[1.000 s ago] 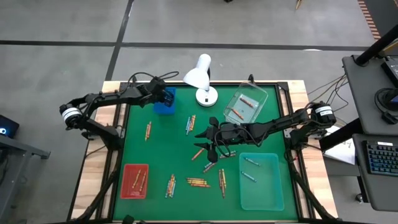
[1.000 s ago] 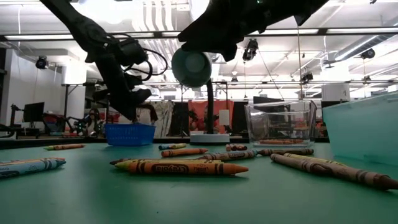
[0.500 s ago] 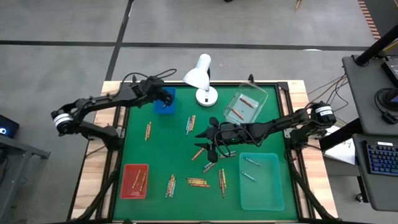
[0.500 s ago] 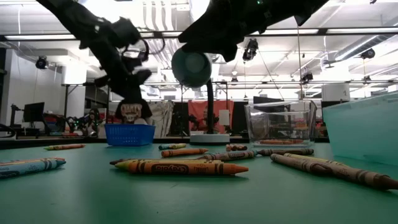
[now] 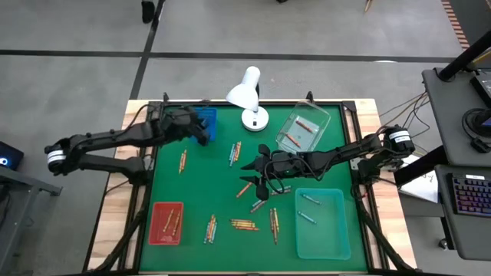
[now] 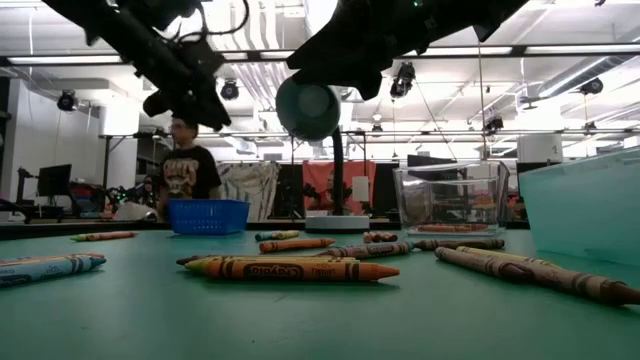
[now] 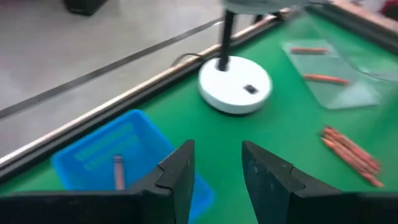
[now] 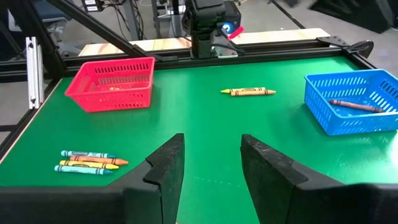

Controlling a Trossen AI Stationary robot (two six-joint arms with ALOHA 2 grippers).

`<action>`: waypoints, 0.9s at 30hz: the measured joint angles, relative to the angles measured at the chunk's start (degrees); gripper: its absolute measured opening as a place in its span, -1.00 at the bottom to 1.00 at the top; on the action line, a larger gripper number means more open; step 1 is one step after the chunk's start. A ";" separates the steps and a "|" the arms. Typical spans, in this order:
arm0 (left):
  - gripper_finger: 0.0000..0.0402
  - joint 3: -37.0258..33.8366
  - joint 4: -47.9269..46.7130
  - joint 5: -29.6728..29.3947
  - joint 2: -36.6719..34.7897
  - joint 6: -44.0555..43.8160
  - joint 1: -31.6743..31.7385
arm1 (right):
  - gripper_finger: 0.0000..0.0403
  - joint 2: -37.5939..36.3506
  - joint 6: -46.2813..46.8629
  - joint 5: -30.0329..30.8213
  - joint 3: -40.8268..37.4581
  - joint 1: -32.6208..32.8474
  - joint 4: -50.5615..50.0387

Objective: Sort crayons
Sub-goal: Put the orange crayon into the transparent bin

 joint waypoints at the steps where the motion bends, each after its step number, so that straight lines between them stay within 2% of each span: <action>1: -0.43 -0.35 -0.01 -0.04 -0.68 -0.51 -1.29 | -0.28 0.00 0.21 0.00 0.00 0.00 0.00; 11: -0.43 -0.95 -0.03 -6.90 -3.41 -2.97 -14.54 | -0.29 0.00 2.09 0.00 -0.02 0.00 -1.20; 21: -0.43 -0.95 0.01 -7.13 -1.96 -4.38 -24.22 | -0.31 0.00 5.90 -0.04 0.00 0.00 -3.89; 27: -0.43 -0.95 0.22 -7.13 1.05 -6.78 -27.93 | -0.31 0.02 9.40 -0.07 4.72 0.00 -15.63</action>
